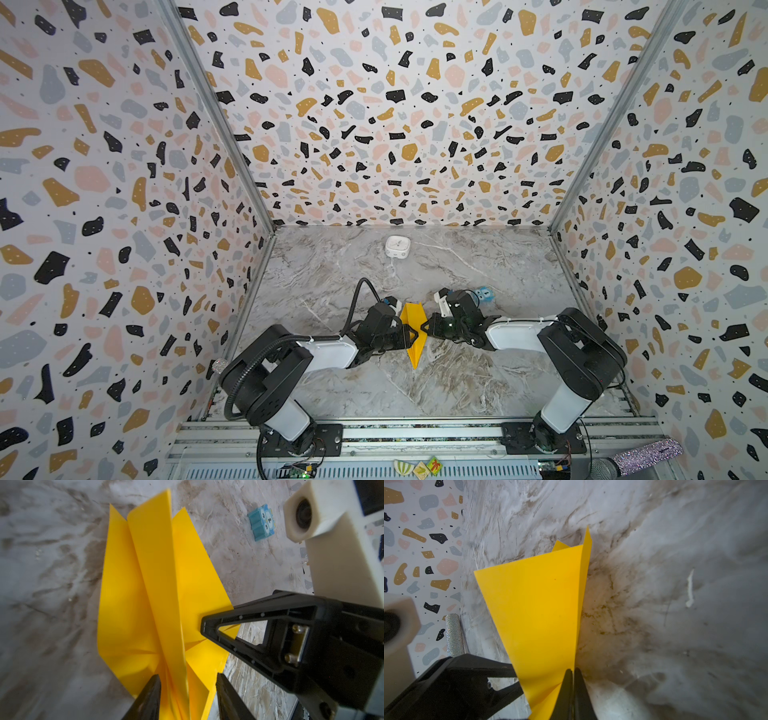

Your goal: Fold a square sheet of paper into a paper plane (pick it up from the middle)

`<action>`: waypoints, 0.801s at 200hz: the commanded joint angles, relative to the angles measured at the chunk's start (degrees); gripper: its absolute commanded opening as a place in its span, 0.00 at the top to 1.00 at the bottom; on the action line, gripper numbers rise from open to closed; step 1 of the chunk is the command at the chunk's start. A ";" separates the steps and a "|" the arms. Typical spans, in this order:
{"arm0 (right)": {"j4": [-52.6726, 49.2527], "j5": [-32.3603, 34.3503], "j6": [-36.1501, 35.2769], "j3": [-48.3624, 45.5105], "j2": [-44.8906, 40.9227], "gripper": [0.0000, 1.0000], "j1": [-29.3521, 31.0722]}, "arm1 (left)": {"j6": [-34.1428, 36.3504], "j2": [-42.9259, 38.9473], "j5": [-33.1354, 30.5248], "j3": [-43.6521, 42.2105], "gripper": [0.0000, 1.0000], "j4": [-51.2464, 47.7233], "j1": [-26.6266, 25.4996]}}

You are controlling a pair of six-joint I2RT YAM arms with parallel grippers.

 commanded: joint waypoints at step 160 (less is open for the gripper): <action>1.65 -2.70 -0.90 -1.25 -1.53 0.75 -0.87 | 0.68 1.30 -4.30 2.89 0.81 -4.03 -2.52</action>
